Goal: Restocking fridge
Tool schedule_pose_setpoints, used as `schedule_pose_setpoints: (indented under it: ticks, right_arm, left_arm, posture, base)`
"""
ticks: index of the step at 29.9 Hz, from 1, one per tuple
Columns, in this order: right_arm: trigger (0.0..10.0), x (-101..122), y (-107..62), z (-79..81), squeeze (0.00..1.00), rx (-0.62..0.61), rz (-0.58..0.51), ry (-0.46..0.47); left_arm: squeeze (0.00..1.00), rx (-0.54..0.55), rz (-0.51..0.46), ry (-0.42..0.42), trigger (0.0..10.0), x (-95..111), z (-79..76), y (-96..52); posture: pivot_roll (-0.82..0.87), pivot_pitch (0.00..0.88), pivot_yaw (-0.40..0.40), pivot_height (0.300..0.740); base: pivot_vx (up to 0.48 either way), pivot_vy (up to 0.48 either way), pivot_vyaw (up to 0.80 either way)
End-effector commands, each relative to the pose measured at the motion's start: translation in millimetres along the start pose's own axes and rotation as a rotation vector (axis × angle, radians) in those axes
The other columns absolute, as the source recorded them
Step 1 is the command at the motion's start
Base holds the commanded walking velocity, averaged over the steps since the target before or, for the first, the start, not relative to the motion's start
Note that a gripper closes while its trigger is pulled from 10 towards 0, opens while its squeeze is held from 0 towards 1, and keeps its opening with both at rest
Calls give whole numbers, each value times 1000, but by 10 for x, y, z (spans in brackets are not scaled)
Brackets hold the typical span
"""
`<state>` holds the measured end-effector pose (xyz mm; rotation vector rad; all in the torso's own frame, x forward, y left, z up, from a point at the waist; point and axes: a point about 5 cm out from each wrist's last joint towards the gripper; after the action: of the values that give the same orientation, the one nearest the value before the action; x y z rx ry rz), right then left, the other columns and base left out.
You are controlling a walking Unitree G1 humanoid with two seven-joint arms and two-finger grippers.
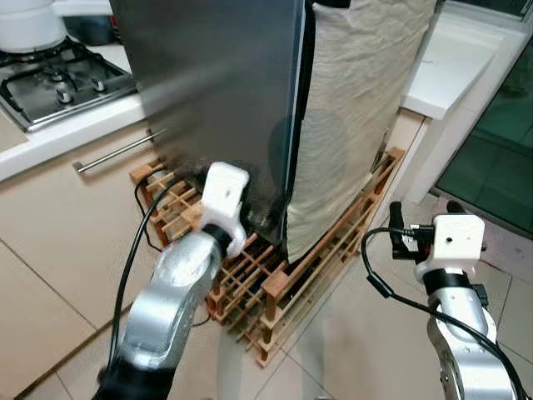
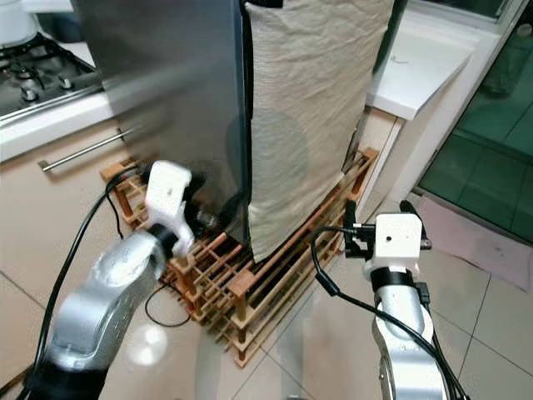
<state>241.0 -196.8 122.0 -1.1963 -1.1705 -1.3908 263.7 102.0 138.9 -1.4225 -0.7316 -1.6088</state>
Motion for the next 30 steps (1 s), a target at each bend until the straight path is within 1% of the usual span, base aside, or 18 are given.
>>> schedule_pose_setpoints:
  ticks: [1,2,6,9,14,18,22,25,28,30]
  right_arm:
    - [10000,-4,12,-27,0,0,-4,-7]
    - [10000,-8,13,-25,0,0,-3,-7]
    - [10000,-17,35,-3,0,10,-3,-3]
    - [10000,-15,43,-1,0,13,-3,-3]
    - [10000,-16,48,6,0,17,-5,-4]
    - [10000,-21,48,29,0,18,-6,0]
    - [10000,-14,54,43,0,19,-10,2]
    - [10000,-13,61,34,0,18,-11,1]
    - [10000,-13,63,33,0,18,-11,1]
    - [10000,-14,68,29,0,18,-11,-1]
  left_arm:
    - [0,4,-107,15,10000,181,32,-48]
    - [0,5,-121,13,10000,191,34,-61]
    - [0,25,-162,0,10000,227,49,-69]
    - [0,29,-169,3,10000,239,50,-61]
    - [0,52,-168,-7,10000,265,33,-9]
    - [0,45,-172,8,10000,280,5,43]
    - [0,51,-173,21,10000,282,20,69]
    - [0,79,-163,12,10000,278,70,114]
    - [0,82,-162,13,10000,280,73,119]
    - [0,78,-165,-3,10000,303,83,153]
  posture:
    - [-32,0,-22,740]
    - [-32,0,-22,740]
    - [-23,0,-27,740]
    - [-22,0,-28,740]
    - [-26,0,-27,740]
    - [-28,0,-25,740]
    - [-35,0,-22,740]
    - [-38,0,-24,740]
    - [-38,0,-24,740]
    - [-41,0,-27,740]
  base:
    - [0,0,0]
    - [0,0,0]
    - [0,-480,0]
    - [0,-445,0]
    - [0,0,0]
    - [0,0,0]
    - [60,-440,0]
    - [0,0,0]
    - [0,0,0]
    - [0,0,0]
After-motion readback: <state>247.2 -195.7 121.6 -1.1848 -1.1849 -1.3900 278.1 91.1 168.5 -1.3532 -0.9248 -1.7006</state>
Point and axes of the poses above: a point about 5 cm out from each wrist's last joint towards the gripper, its own y axis pointing out of the wrist towards the gripper, its own x axis along the axis of the wrist's last joint, z = x × y, and after that the axes turned 15 degrees about y, right-handed
